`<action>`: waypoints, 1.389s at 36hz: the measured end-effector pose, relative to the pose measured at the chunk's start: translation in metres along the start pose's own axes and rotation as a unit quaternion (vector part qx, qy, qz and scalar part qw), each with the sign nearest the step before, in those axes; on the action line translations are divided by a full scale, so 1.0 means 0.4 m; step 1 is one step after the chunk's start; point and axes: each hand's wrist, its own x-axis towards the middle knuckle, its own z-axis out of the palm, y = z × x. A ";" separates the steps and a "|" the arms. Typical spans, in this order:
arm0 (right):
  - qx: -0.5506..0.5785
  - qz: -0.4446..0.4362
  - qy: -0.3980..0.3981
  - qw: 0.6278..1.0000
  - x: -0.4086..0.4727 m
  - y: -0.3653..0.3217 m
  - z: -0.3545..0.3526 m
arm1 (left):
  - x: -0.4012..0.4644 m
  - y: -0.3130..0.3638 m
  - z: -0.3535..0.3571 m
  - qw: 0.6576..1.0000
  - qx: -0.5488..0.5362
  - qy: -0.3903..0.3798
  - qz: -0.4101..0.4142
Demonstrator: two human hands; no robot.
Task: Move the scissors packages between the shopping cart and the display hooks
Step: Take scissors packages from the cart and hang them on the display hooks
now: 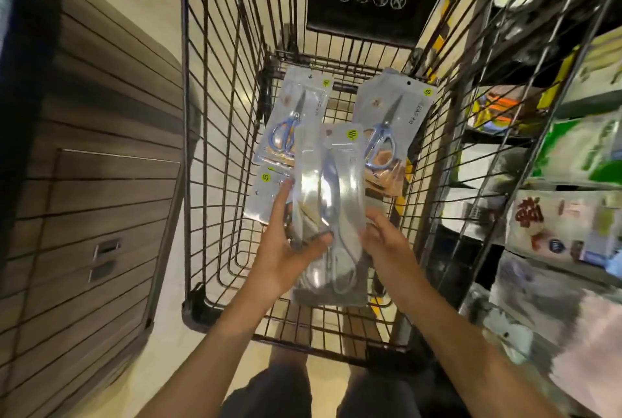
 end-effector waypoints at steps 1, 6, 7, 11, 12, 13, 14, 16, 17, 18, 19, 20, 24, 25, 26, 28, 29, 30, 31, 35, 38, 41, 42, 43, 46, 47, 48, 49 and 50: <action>-0.020 -0.006 0.000 1.000 0.000 0.007 0.002 | -0.001 0.001 -0.001 1.000 -0.004 0.000 0.004; -0.006 -0.017 -0.043 0.999 -0.015 0.013 0.013 | -0.003 -0.006 -0.032 1.000 -0.017 -0.003 0.008; -0.005 -0.014 -0.049 0.999 -0.016 0.012 0.015 | -0.007 -0.004 -0.036 1.000 -0.025 -0.005 -0.002; -0.032 -0.025 -0.079 0.996 -0.016 0.001 0.030 | -0.021 -0.005 -0.059 0.997 -0.062 0.014 -0.042; -0.032 -0.023 -0.088 0.995 -0.014 -0.002 0.035 | -0.023 -0.007 -0.067 0.996 -0.069 0.020 -0.046; -0.032 -0.023 -0.100 0.994 -0.012 -0.003 0.038 | -0.024 -0.007 -0.073 0.996 -0.071 0.025 -0.048; -0.034 -0.024 -0.112 0.993 -0.009 -0.004 0.041 | -0.026 -0.005 -0.078 0.996 -0.071 0.034 -0.046; -0.066 -0.038 -0.125 0.989 0.005 -0.002 0.045 | -0.028 -0.003 -0.087 0.996 -0.056 0.057 -0.035; -0.093 -0.046 -0.121 0.987 0.019 0.006 0.045 | -0.030 -0.002 -0.090 0.996 -0.047 0.067 -0.027; -0.123 -0.054 -0.110 0.985 0.035 0.017 0.043 | -0.032 -0.002 -0.094 0.996 -0.039 0.076 -0.019; -0.148 -0.061 -0.091 0.983 0.052 0.029 0.039 | -0.034 -0.002 -0.097 0.996 -0.030 0.084 -0.011; -0.174 -0.069 -0.066 0.980 0.070 0.043 0.033 | -0.036 0.000 -0.100 0.996 -0.025 0.091 -0.004; -0.338 -0.129 -0.012 0.932 0.139 0.079 0.013 | -0.042 0.007 -0.114 0.992 -0.005 0.126 0.023; -0.385 -0.145 -0.008 0.911 0.157 0.085 0.010 | -0.042 0.006 -0.119 0.991 0.003 0.133 0.031; -0.427 -0.158 -0.008 0.890 0.172 0.087 0.009 | -0.043 0.005 -0.125 0.989 0.010 0.139 0.040; -0.504 -0.176 -0.021 0.845 0.196 0.095 0.013 | -0.044 0.006 -0.134 0.988 0.022 0.146 0.053; -0.536 -0.187 -0.028 0.823 0.205 0.103 0.015 | -0.044 0.007 -0.137 0.987 0.029 0.147 0.058; -0.564 -0.194 -0.033 0.802 0.212 0.109 0.018 | -0.044 0.009 -0.138 0.987 0.036 0.147 0.061; -0.590 -0.198 -0.033 0.782 0.217 0.116 0.022 | -0.045 0.010 -0.140 0.986 0.042 0.146 0.063; -0.630 -0.190 -0.019 0.753 0.231 0.143 0.029 | -0.047 0.007 -0.149 0.987 0.052 0.139 0.058; -0.620 -0.206 -0.009 0.757 0.236 0.166 0.024 | -0.047 -0.002 -0.156 0.987 0.053 0.143 0.055; -0.625 -0.217 0.005 0.750 0.240 0.173 0.024 | -0.047 -0.004 -0.160 0.986 0.049 0.147 0.056; -0.634 -0.219 0.008 0.742 0.241 0.172 0.025 | -0.047 -0.005 -0.160 0.986 0.050 0.147 0.056; -0.639 -0.223 0.011 0.736 0.241 0.170 0.027 | -0.048 -0.004 -0.159 0.986 0.052 0.146 0.056; -0.630 -0.242 0.003 0.738 0.237 0.166 0.029 | -0.051 -0.008 -0.158 0.986 0.051 0.149 0.049; -0.621 -0.241 -0.006 0.746 0.234 0.165 0.028 | -0.053 -0.011 -0.159 0.986 0.049 0.152 0.048; -0.607 -0.236 -0.016 0.758 0.229 0.164 0.027 | -0.055 -0.014 -0.160 0.986 0.047 0.156 0.047; -0.593 -0.230 -0.028 0.771 0.224 0.163 0.025 | -0.059 -0.015 -0.160 0.985 0.046 0.157 0.046; -0.581 -0.224 -0.040 0.781 0.220 0.162 0.022 | -0.062 -0.014 -0.159 0.985 0.045 0.158 0.046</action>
